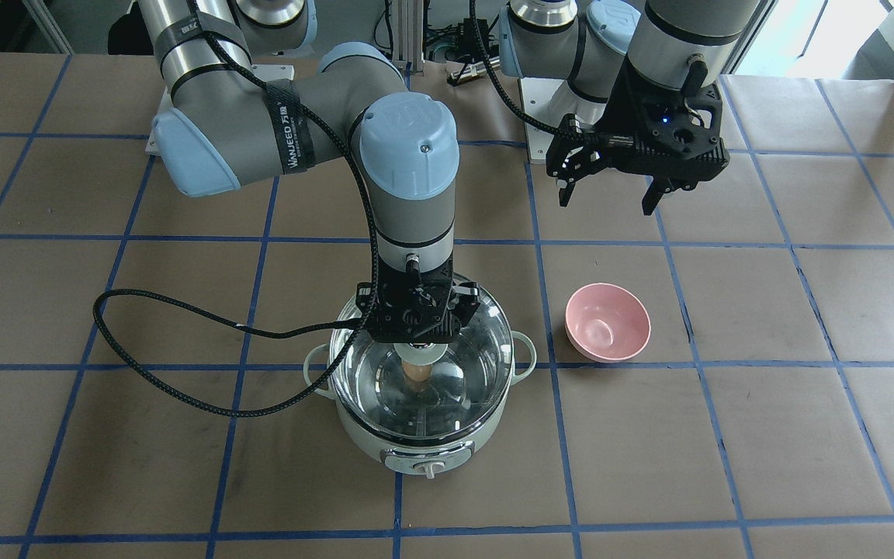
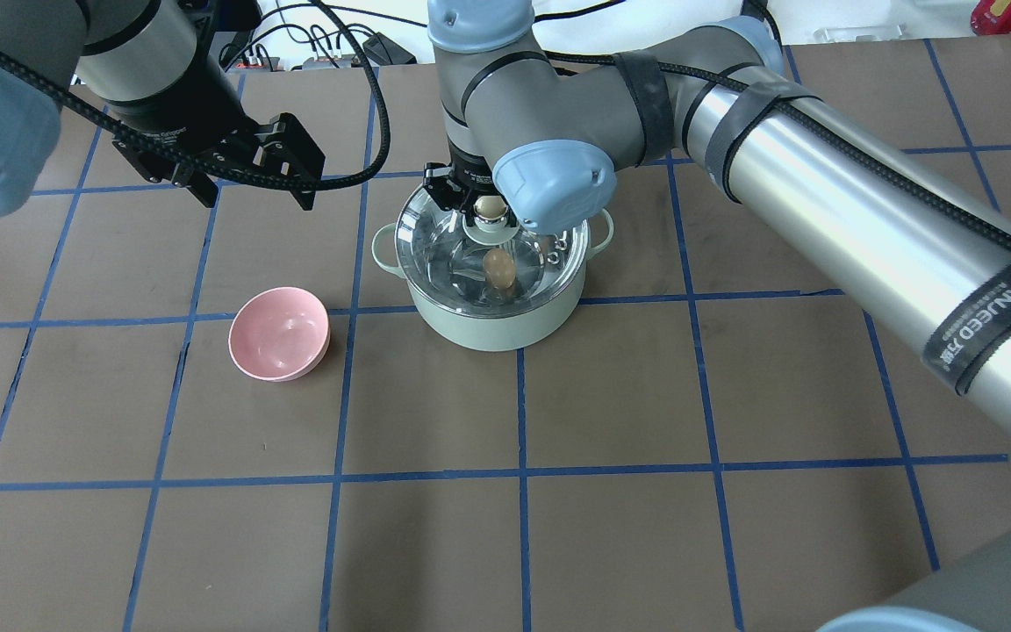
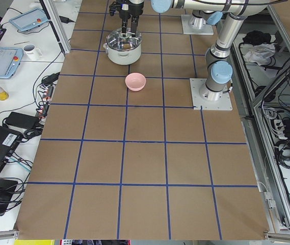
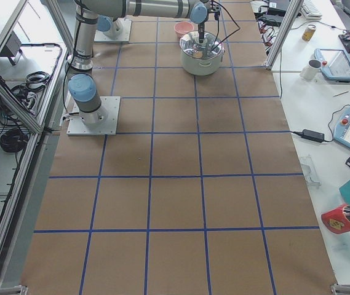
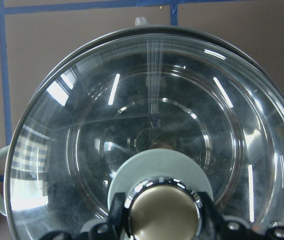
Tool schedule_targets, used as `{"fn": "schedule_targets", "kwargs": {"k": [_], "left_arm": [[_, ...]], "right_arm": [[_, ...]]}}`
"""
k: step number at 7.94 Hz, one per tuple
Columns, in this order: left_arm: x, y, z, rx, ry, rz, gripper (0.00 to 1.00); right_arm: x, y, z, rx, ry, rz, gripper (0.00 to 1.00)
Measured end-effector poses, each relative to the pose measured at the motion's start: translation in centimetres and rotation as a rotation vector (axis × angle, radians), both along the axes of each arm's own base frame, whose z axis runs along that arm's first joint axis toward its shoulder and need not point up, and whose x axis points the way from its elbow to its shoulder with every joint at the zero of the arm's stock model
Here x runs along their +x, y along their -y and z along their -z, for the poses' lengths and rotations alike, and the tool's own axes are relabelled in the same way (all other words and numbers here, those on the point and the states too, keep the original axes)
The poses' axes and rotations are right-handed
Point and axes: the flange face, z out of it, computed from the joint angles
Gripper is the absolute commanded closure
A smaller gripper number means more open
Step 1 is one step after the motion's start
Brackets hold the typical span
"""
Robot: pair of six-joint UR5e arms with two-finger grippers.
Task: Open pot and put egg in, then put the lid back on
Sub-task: 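Lower the glass lid onto the pot with the right gripper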
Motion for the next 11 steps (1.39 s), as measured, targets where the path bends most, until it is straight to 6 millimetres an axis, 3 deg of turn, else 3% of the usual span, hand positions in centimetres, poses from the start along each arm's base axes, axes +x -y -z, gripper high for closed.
{"fn": "schedule_targets", "kwargs": {"k": [11], "left_arm": [[0.00,0.00,0.00,0.000,0.000,0.000,0.00]], "right_arm": [[-0.04,0.17,0.23,-0.019,-0.004,-0.014,1.00]]}}
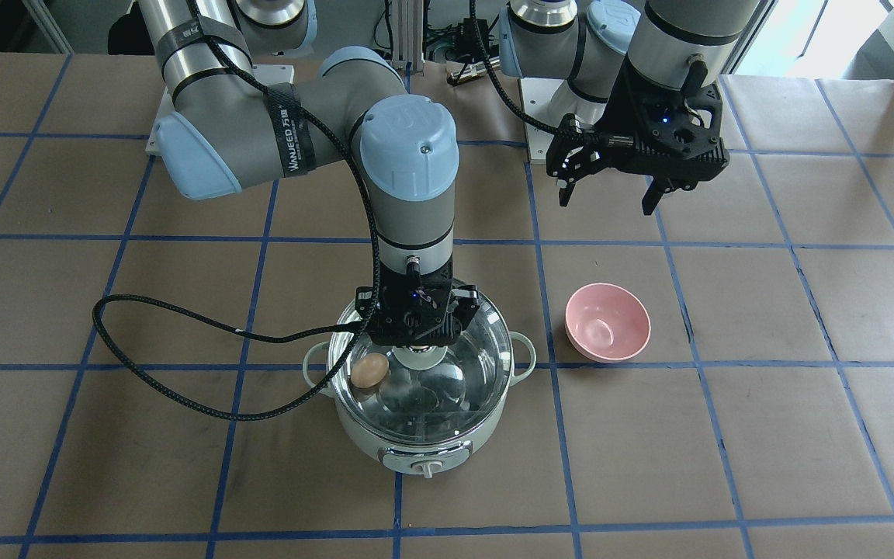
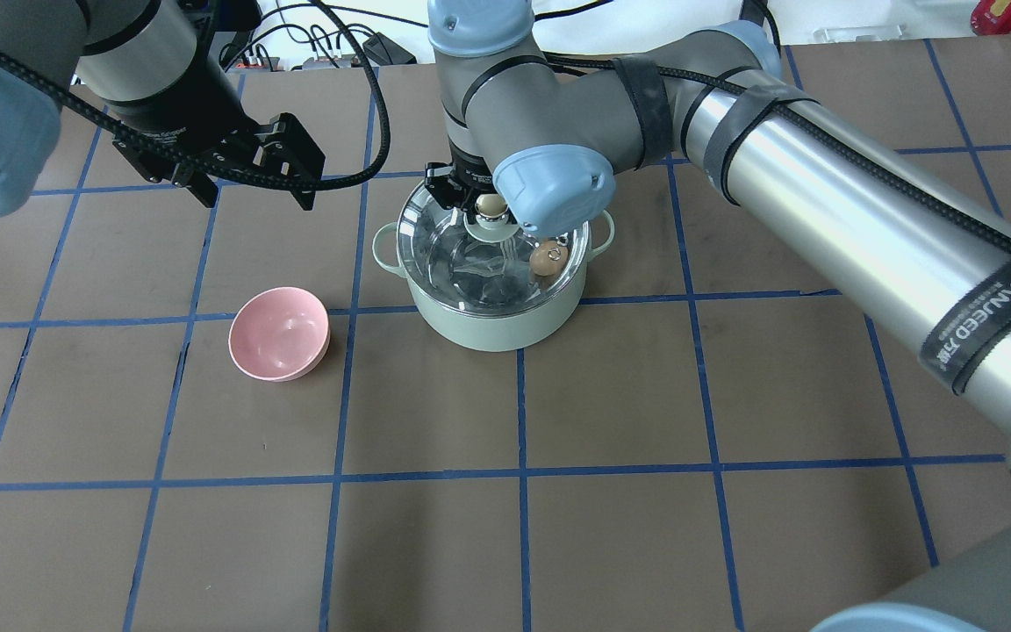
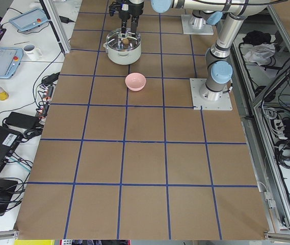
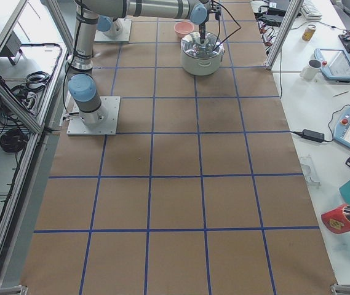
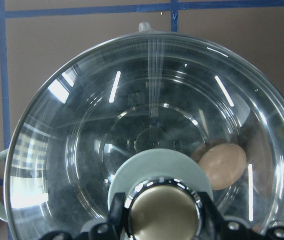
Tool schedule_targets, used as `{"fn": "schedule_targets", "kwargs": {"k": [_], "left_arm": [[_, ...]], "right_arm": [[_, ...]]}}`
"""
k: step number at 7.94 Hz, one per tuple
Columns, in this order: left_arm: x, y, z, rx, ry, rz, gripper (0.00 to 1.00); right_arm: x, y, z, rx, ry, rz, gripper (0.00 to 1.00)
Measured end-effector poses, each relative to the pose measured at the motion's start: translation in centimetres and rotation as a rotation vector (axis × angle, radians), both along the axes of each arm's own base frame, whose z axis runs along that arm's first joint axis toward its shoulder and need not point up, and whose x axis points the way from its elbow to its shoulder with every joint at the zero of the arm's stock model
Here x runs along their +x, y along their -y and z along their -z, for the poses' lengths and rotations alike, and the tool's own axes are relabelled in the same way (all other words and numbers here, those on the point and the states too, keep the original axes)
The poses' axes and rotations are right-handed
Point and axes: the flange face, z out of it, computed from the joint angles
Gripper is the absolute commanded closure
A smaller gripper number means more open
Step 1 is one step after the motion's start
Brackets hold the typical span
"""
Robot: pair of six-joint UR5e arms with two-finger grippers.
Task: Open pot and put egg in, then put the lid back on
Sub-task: 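Lower the glass lid onto the pot with the right gripper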
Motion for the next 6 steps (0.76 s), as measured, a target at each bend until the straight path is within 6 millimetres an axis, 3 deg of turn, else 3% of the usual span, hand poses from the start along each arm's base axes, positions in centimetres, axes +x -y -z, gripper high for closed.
{"fn": "schedule_targets", "kwargs": {"k": [6], "left_arm": [[-0.07,-0.01,0.11,0.002,0.001,0.002,0.00]], "right_arm": [[0.15,0.30,0.08,-0.028,0.011,-0.015,1.00]]}}
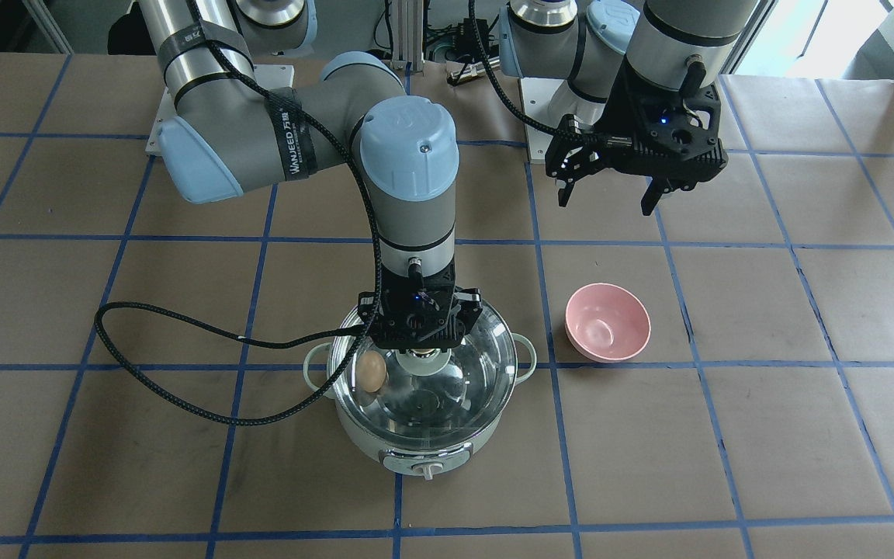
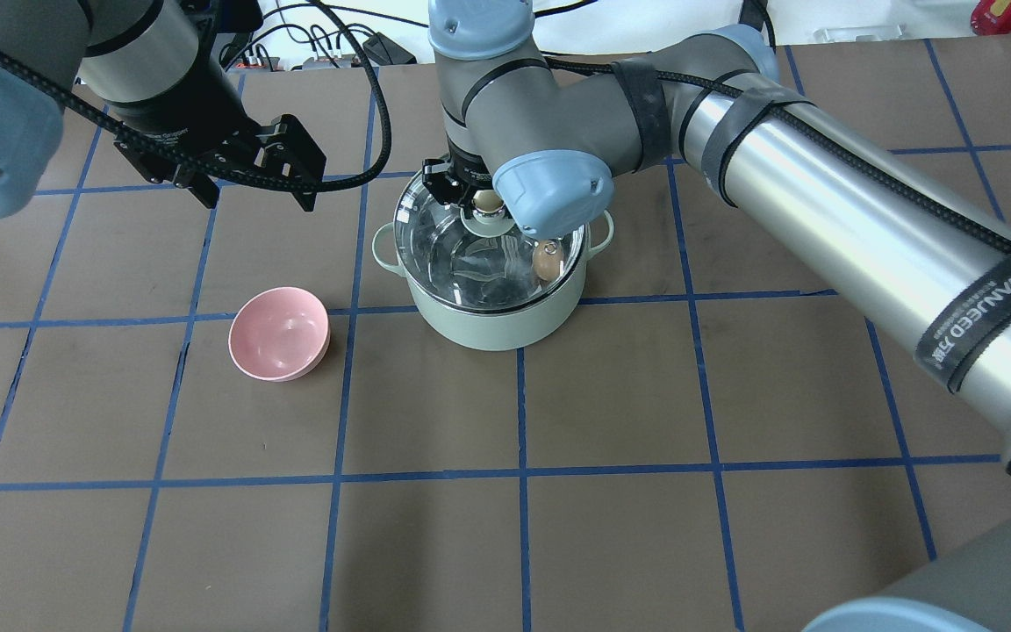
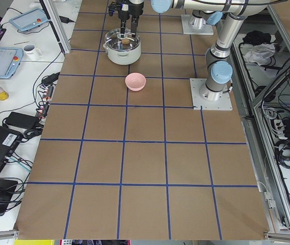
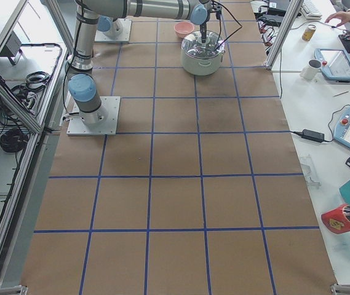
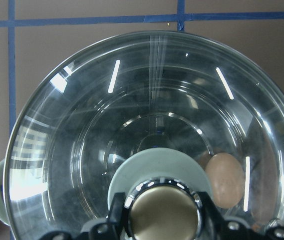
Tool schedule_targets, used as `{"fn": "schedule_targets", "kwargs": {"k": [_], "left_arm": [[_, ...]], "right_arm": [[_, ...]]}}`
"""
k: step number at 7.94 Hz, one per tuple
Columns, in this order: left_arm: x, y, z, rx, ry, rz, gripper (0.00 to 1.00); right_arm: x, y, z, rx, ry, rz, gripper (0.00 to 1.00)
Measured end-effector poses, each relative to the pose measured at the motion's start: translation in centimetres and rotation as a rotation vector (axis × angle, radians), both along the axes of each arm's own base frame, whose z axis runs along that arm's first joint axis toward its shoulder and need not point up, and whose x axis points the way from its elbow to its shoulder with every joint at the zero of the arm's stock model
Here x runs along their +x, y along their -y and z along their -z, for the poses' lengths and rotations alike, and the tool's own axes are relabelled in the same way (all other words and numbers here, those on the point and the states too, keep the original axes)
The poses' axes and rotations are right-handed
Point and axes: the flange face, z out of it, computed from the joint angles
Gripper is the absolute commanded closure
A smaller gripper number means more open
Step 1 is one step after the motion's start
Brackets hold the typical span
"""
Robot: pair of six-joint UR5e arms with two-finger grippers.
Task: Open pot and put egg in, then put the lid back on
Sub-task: 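Lower the glass lid onto the pot with the right gripper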
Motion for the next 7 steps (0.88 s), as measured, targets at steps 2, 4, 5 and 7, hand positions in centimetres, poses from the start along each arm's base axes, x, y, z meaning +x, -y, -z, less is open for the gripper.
{"fn": "schedule_targets", "kwargs": {"k": [2,4,5,7], "left_arm": [[0.05,0.08,0.06,-0.001,0.005,0.001,0.00],[0.10,0.00,-0.10,-0.003,0.006,0.001,0.00],[0.11,-0.10,-0.20,-0.003,0.007,0.001,0.00],[0.01,-0.17,-0.22,-0.003,0.007,0.003,0.00]], "right_arm": [[-0.10,-0.08,-0.06,-0.001,-0.006,-0.002,1.00],[-0.14,-0.17,-0.10,0.003,-0.008,0.001,1.00],[-0.14,-0.18,-0.09,0.004,-0.008,0.002,1.00],[-0.12,-0.18,0.08,0.008,-0.007,0.001,1.00]]}}
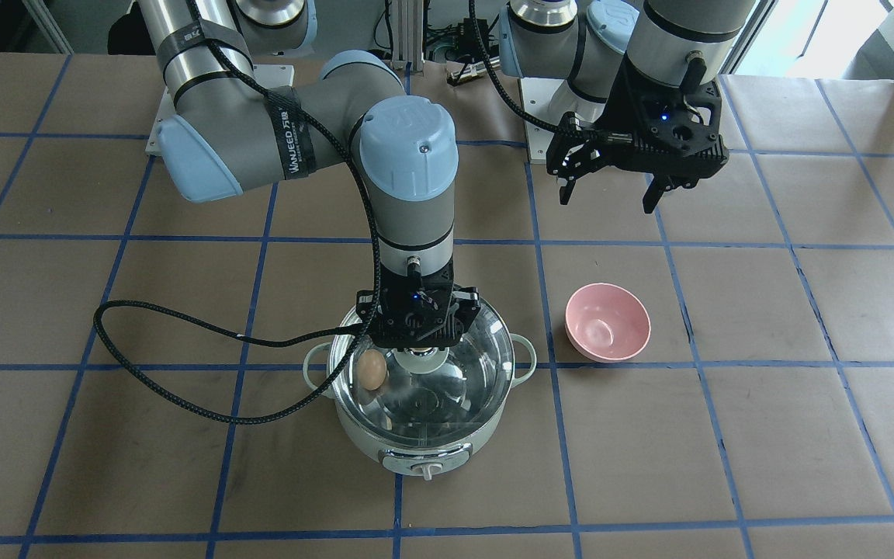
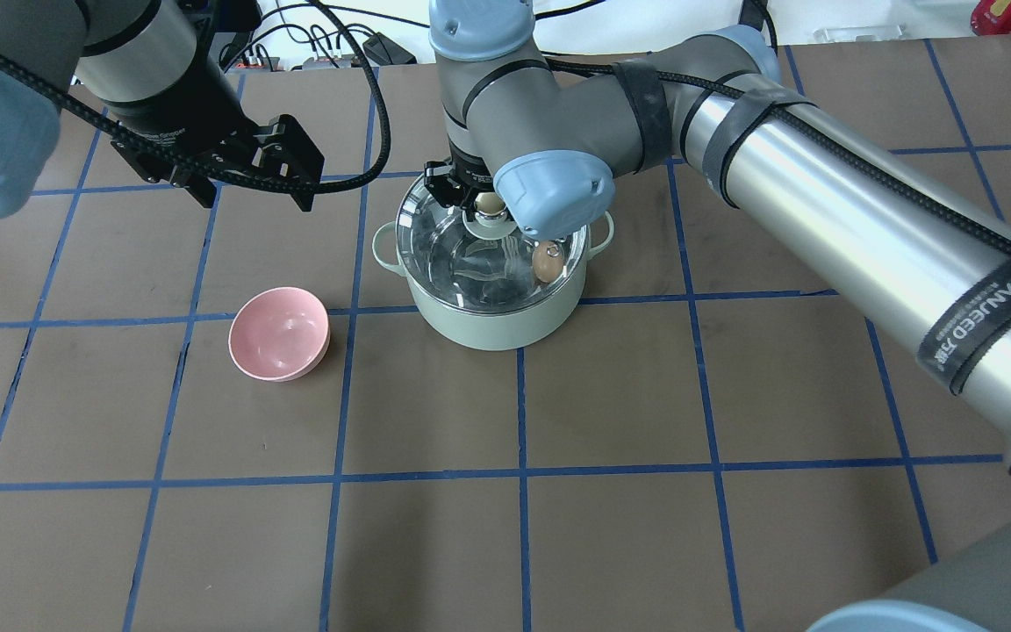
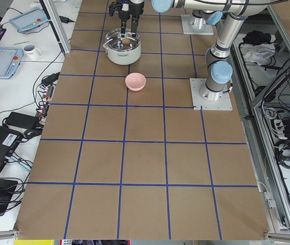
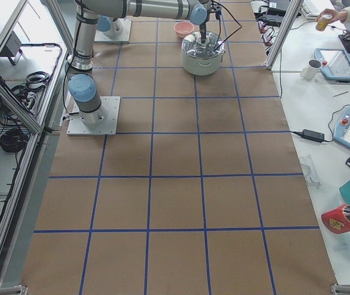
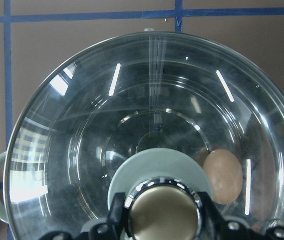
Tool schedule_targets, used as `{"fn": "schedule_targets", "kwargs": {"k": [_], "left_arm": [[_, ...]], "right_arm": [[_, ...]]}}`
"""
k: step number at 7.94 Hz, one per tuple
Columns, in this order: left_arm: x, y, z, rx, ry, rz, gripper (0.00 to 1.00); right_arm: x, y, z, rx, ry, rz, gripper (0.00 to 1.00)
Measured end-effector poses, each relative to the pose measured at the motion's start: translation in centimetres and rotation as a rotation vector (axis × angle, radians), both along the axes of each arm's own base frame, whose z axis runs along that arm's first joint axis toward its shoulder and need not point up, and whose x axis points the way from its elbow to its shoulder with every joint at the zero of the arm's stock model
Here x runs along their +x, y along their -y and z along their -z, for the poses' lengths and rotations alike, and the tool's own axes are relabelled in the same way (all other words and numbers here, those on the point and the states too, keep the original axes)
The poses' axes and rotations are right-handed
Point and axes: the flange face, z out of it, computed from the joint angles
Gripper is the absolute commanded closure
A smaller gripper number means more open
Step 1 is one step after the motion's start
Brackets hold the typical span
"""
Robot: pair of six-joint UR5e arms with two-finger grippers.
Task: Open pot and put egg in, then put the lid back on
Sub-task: 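Lower the glass lid onto the pot with the right gripper, then open the right gripper and raise it off the lid knob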
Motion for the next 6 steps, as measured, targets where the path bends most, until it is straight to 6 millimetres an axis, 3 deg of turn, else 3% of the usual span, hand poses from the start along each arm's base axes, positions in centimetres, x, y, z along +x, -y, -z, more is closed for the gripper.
{"fn": "schedule_targets", "kwargs": {"k": [1,2,3,6], "left_arm": [[-0.05,0.03,-0.06,-0.003,-0.001,0.001,0.00],[-0.08,0.15,-0.12,-0.006,-0.001,0.002,0.00],[-0.10,0.23,-0.17,-0.009,-0.002,0.003,0.00],[-0.11,0.44,-0.07,-0.016,-0.002,0.003,0.00]], "right_arm": [[0.01,0.01,0.09,0.001,0.000,-0.002,0.94],[0.00,0.02,0.14,0.002,-0.002,-0.004,0.42],[0.00,0.03,0.19,0.002,-0.004,-0.005,0.00],[-0.08,-0.08,-0.19,-0.003,-0.004,-0.003,0.00]]}}
